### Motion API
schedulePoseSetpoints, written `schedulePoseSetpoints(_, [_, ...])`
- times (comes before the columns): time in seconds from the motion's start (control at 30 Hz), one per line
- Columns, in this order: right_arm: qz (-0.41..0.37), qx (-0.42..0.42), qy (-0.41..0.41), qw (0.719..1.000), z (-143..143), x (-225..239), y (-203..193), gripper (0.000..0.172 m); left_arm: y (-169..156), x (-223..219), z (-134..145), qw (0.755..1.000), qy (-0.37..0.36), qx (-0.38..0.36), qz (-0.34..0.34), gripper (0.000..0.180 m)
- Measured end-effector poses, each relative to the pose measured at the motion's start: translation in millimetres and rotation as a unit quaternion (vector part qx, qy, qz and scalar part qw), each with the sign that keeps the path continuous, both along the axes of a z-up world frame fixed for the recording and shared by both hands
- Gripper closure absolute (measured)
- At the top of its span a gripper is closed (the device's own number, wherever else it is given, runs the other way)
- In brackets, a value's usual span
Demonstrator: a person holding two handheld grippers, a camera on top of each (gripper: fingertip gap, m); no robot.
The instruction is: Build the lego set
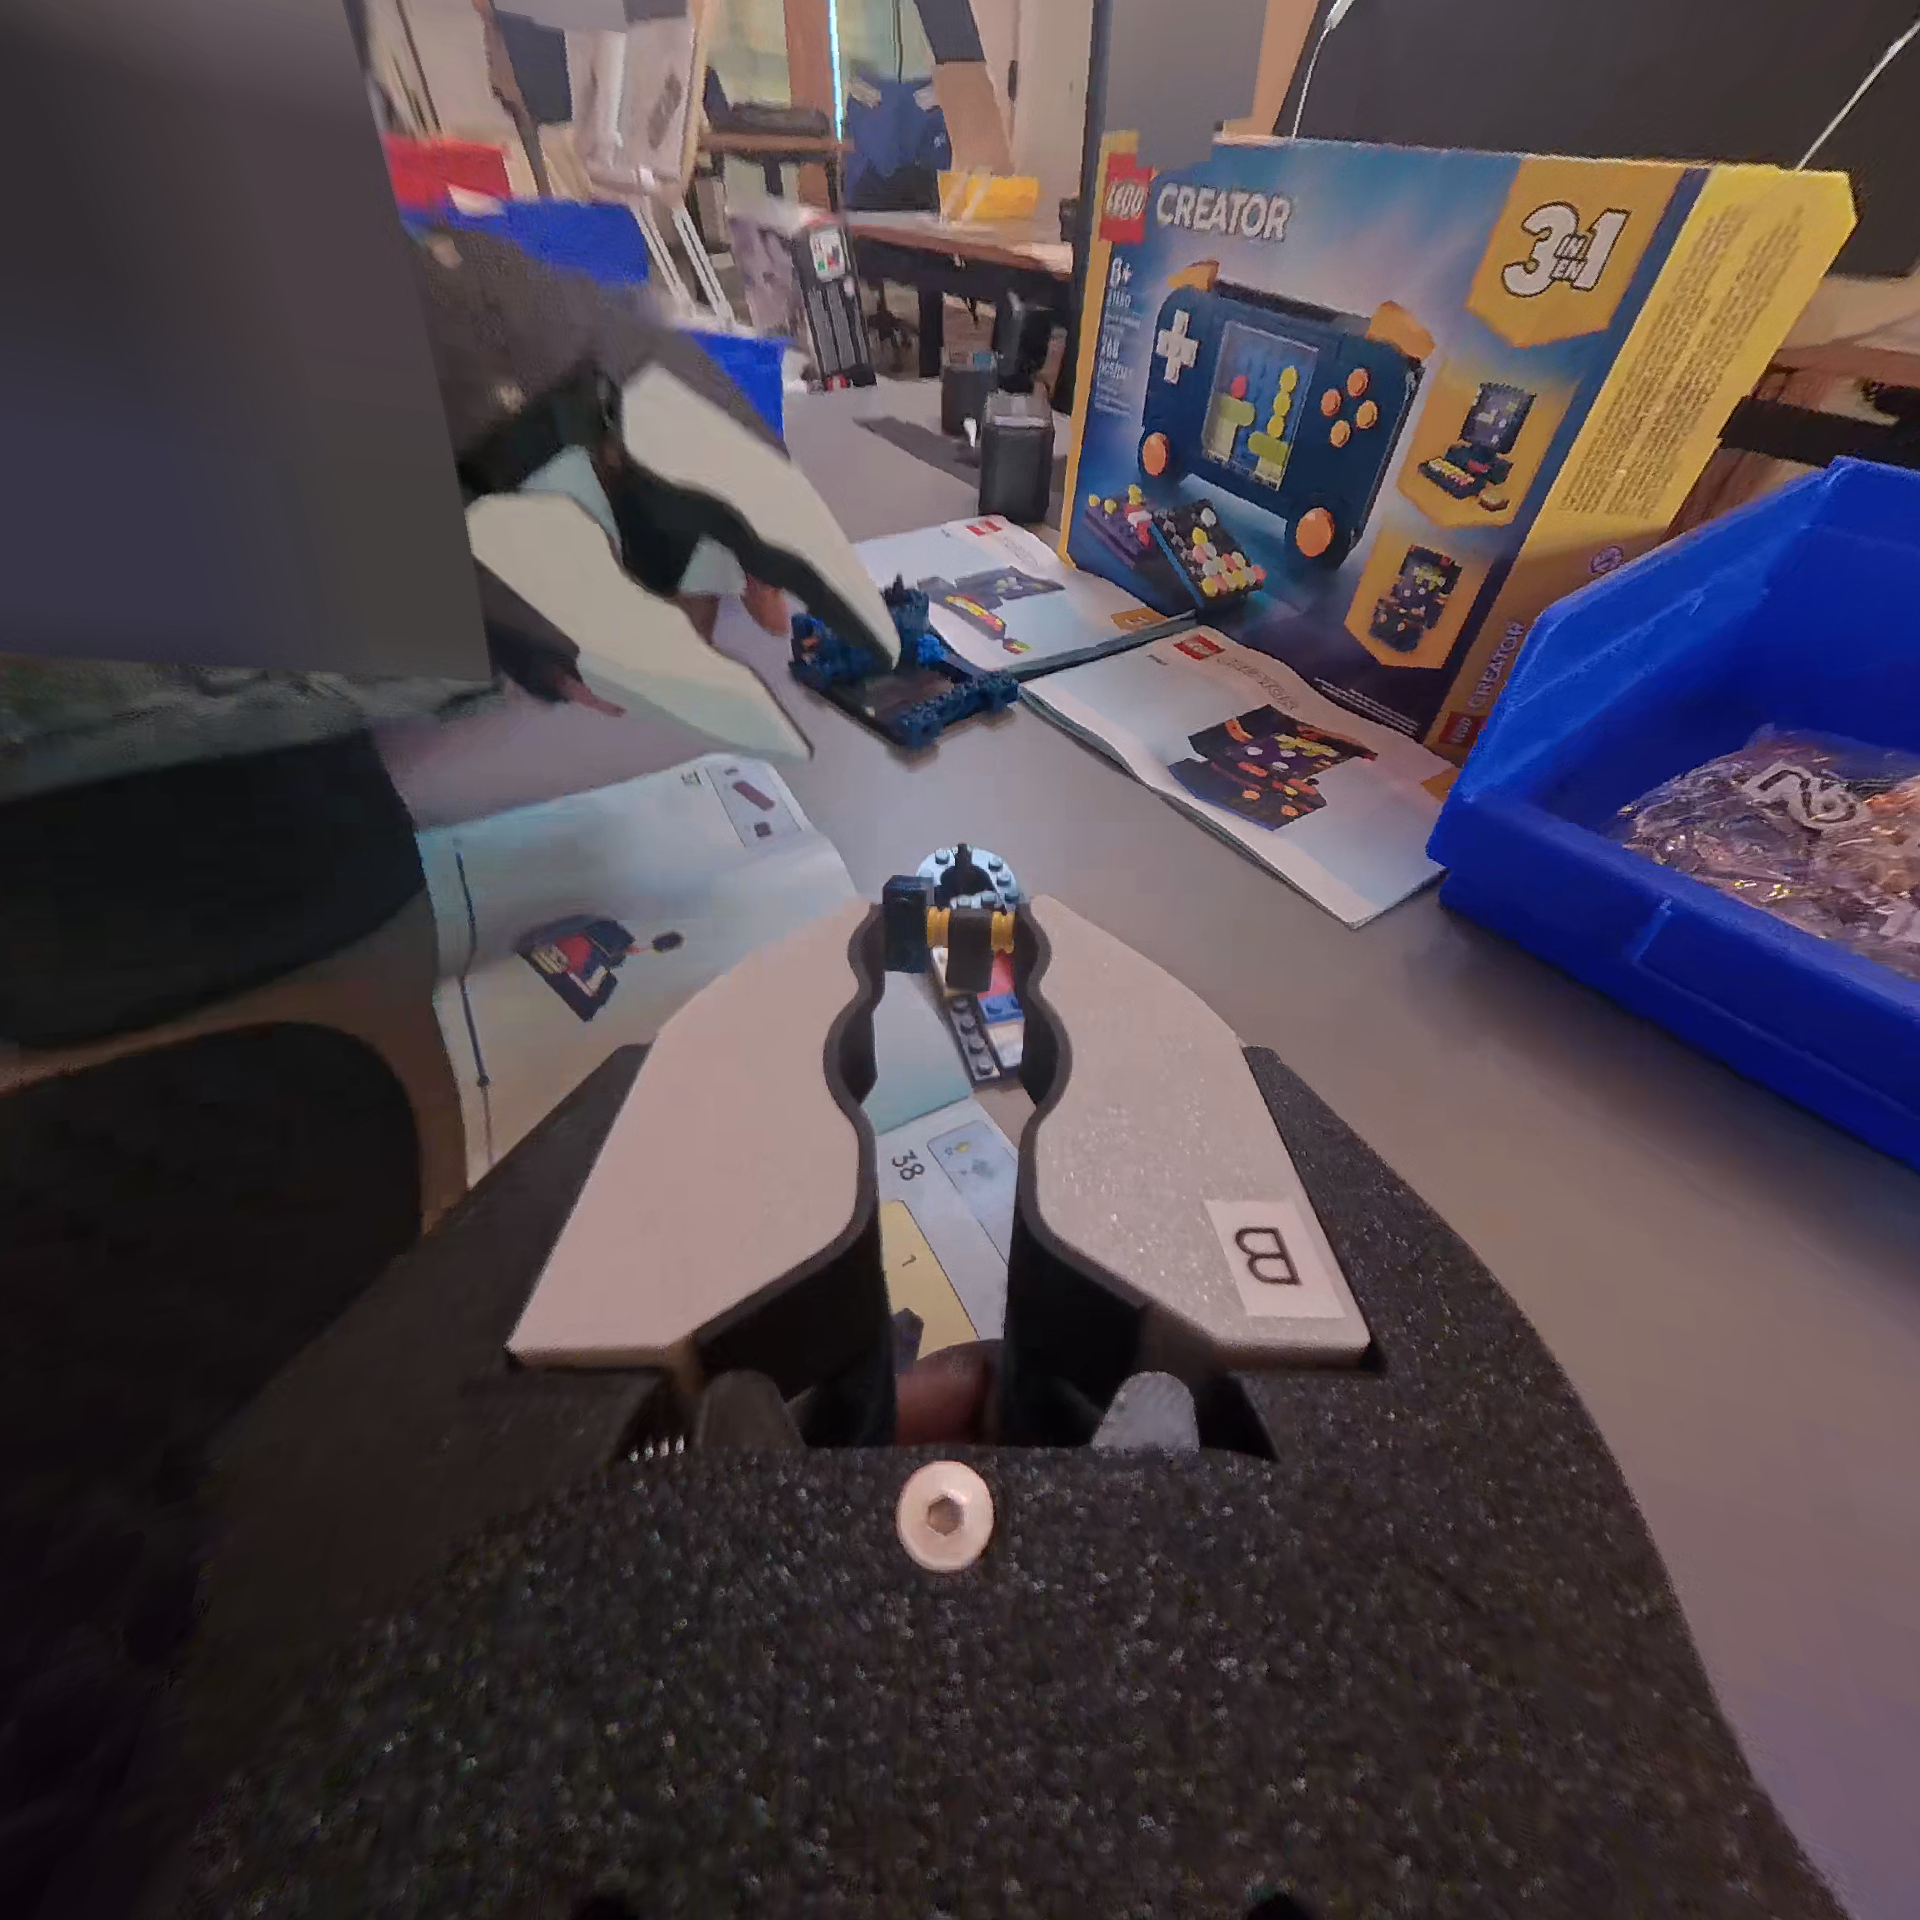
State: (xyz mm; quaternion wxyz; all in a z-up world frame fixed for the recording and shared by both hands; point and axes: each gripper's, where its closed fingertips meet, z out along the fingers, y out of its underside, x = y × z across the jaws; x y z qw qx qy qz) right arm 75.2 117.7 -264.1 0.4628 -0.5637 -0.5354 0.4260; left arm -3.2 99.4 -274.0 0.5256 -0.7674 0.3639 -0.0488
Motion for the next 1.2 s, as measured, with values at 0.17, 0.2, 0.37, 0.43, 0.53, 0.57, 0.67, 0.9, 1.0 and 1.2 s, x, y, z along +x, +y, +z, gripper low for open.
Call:
schedulePoseSetpoints(0.17, [0.008, -0.141, 0.143, 0.980, 34, 22, 15, 0.148, 5, -3, -29, 0.996, -0.051, -0.073, 0.006, 0.135])
schedulePoseSetpoints(0.2, [0.008, -0.163, 0.166, 0.973, 38, 27, 19, 0.148, 7, -4, -35, 0.996, -0.040, -0.080, 0.009, 0.131])
schedulePoseSetpoints(0.37, [0.012, -0.175, 0.189, 0.966, 44, 35, 21, 0.148, 12, -5, -49, 0.994, 0.021, -0.103, -0.026, 0.121])
schedulePoseSetpoints(0.43, [0.021, -0.180, 0.183, 0.966, 43, 33, 18, 0.148, 8, 0, -54, 0.987, 0.026, -0.141, -0.075, 0.120])
schedulePoseSetpoints(0.53, [0.032, -0.186, 0.179, 0.966, 41, 32, 15, 0.148, 19, -2, -60, 0.982, 0.030, -0.162, -0.091, 0.120])
schedulePoseSetpoints(0.57, [0.031, -0.188, 0.180, 0.965, 41, 32, 15, 0.148, 27, -5, -62, 0.983, 0.032, -0.159, -0.081, 0.121])
schedulePoseSetpoints(0.67, [0.027, -0.195, 0.184, 0.963, 41, 34, 18, 0.148, 34, -5, -67, 0.982, 0.017, -0.168, -0.080, 0.123])
schedulePoseSetpoints(0.9, [0.024, -0.199, 0.188, 0.962, 42, 37, 20, 0.148, 31, 4, -71, 0.980, -0.009, -0.171, -0.101, 0.139])
schedulePoseSetpoints(1.0, [0.027, -0.200, 0.187, 0.961, 42, 37, 19, 0.148, 30, 8, -76, 0.980, -0.008, -0.167, -0.109, 0.133])
schedulePoseSetpoints(1.2, [0.029, -0.197, 0.172, 0.965, 38, 34, 17, 0.149, 29, 12, -80, 0.980, 0.004, -0.165, -0.111, 0.136])
